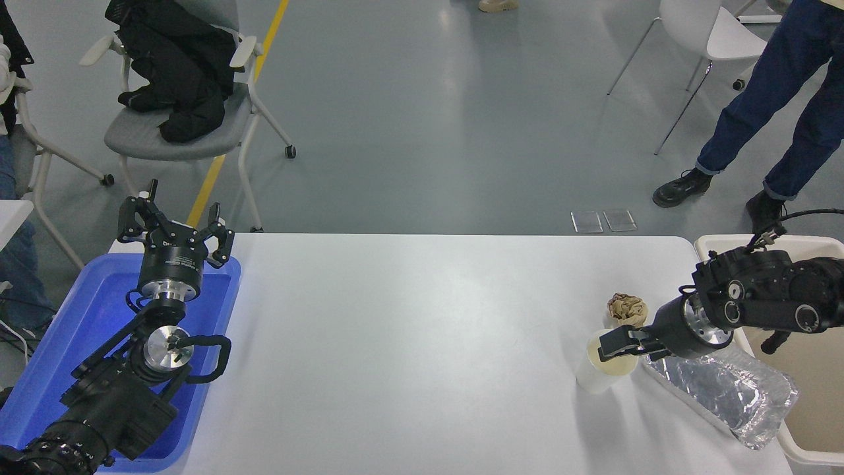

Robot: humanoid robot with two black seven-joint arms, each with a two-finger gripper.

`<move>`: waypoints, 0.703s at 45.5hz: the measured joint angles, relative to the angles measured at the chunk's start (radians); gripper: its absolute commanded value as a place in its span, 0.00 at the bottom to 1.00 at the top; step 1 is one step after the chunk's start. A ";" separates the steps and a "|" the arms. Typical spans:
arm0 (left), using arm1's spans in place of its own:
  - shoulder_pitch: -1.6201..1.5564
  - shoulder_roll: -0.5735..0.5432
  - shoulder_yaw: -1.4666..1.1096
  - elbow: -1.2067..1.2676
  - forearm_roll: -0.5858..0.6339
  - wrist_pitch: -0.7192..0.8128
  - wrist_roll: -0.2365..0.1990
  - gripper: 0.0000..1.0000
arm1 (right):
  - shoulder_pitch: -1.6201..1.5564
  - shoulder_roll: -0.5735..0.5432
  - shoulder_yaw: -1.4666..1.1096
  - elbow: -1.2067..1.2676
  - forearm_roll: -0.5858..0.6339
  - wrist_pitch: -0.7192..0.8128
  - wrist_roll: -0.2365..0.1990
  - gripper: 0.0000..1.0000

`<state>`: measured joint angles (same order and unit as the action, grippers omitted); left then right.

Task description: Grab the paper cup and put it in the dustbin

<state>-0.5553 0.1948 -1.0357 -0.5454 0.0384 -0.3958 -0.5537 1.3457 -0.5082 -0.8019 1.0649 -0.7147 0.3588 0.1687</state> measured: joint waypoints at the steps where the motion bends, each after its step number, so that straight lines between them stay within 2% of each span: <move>1: 0.000 0.000 0.000 0.000 0.000 0.000 0.000 0.99 | -0.001 0.000 0.000 -0.001 0.000 -0.001 0.000 0.31; 4: 0.000 0.000 0.000 0.000 0.000 0.000 0.000 0.99 | -0.005 0.002 0.002 -0.004 -0.002 -0.005 0.001 0.15; 7: 0.000 0.000 0.000 0.000 0.000 0.000 0.000 0.99 | -0.008 0.003 0.003 -0.007 -0.003 -0.009 0.002 0.01; 8: 0.000 0.000 0.000 0.000 0.000 0.000 0.000 0.99 | -0.009 0.003 0.003 -0.008 -0.003 -0.010 0.002 0.00; 32: 0.000 0.000 0.000 0.000 0.000 0.000 0.000 0.99 | 0.016 -0.010 -0.002 0.009 -0.007 -0.009 0.008 0.00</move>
<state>-0.5556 0.1948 -1.0354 -0.5459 0.0383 -0.3958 -0.5538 1.3620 -0.5185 -0.8036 1.0739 -0.7219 0.3499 0.1766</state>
